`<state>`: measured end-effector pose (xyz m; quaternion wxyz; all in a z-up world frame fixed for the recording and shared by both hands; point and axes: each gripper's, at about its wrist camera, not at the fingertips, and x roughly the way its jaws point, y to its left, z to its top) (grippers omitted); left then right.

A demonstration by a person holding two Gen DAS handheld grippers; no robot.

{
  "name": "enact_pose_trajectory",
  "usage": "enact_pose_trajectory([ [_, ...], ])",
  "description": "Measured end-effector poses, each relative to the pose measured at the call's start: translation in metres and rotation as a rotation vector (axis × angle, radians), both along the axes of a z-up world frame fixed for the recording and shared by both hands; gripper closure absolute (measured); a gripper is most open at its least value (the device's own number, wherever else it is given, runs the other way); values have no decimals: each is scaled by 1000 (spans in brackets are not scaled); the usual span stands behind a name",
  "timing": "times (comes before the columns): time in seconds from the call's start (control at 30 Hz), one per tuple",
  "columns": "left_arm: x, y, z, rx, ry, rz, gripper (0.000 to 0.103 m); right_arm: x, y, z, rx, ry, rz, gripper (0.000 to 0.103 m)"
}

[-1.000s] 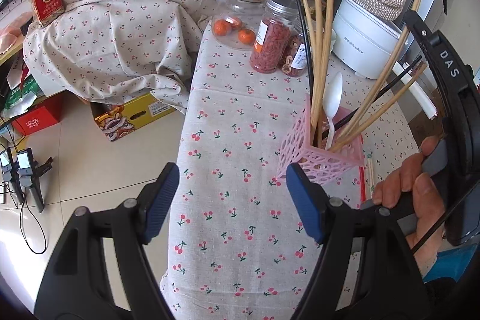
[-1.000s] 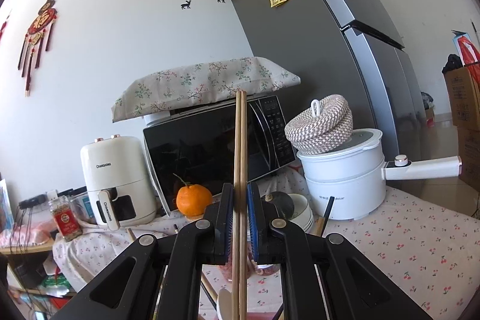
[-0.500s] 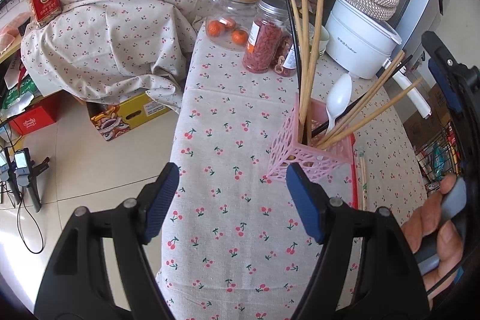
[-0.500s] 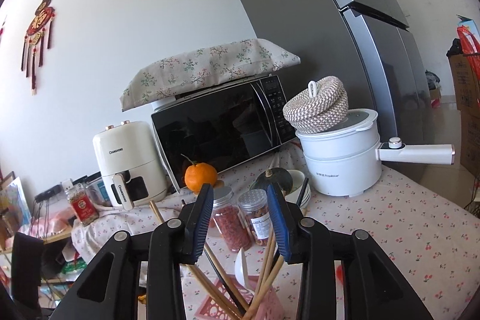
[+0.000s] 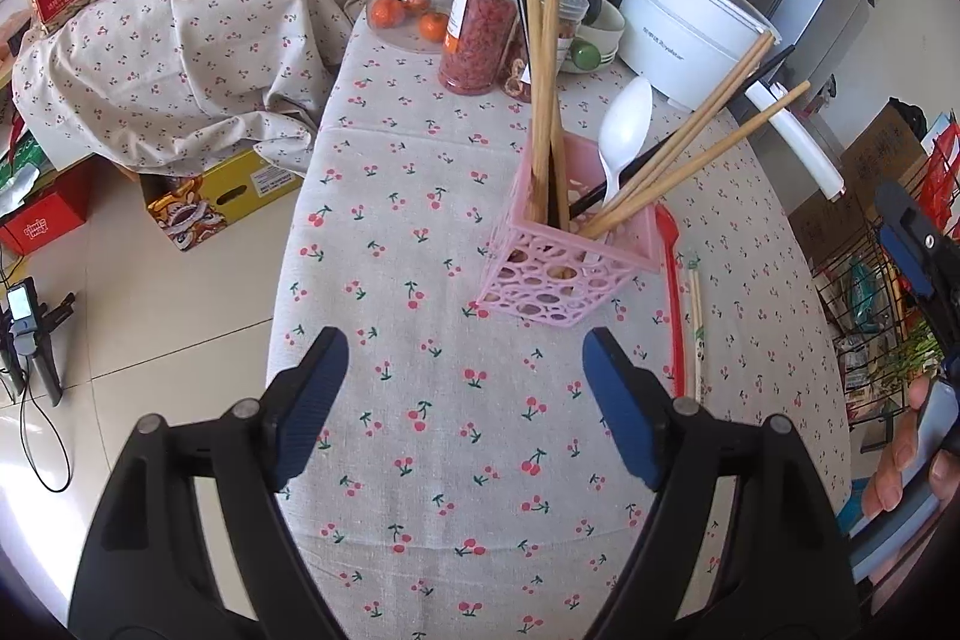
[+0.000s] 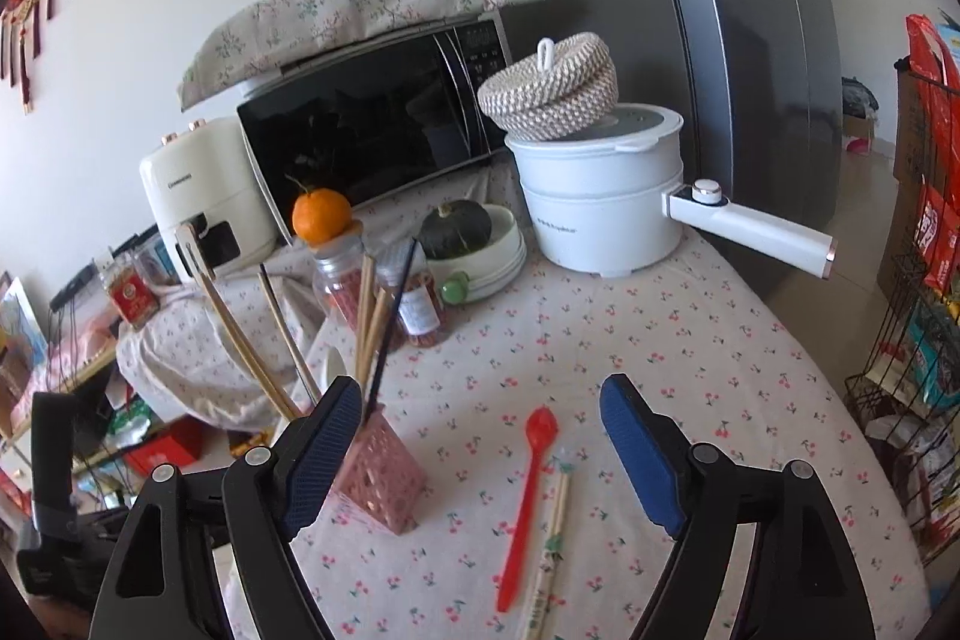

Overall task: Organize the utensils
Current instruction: 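Lower the wooden chopstick into the pink basket and open the right tool, then grasp the paper-wrapped chopsticks with the right tool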

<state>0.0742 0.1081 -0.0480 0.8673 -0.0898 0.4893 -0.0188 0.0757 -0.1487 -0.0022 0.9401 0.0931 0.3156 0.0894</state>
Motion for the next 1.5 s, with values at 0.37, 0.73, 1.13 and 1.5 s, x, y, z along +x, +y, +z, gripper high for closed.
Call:
enact_pose_trajectory([
  [0.37, 5, -22, -24, 14, 88, -40, 22, 44, -33, -87, -69, 445, 2, 18],
  [0.73, 12, -30, -38, 51, 135, -54, 22, 84, -7, -141, -190, 617, 76, 18],
  [1.13, 5, -60, -37, 172, 95, -152, 22, 95, 9, -154, -317, 656, 95, 47],
  [1.5, -2, -144, -34, 199, 74, -336, 22, 84, -64, -148, -188, 690, 109, 98],
])
